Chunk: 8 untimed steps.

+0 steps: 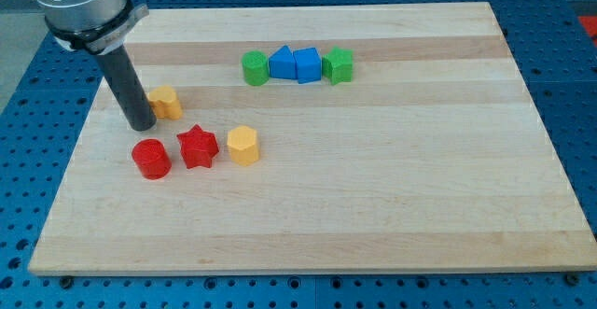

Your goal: Push the yellow heart towards the green circle

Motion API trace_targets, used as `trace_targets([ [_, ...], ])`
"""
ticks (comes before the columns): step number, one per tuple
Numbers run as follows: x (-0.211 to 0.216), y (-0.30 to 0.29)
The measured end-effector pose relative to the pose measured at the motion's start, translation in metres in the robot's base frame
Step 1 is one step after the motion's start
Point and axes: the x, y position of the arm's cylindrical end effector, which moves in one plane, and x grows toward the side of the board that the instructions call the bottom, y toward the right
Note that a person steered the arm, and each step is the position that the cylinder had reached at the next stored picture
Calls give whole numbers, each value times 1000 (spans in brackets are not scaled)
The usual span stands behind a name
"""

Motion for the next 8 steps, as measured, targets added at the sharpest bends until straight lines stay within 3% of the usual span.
trace_targets([
  [3,-32,0],
  [5,-19,92],
  [6,-19,93],
  [8,-14,39],
])
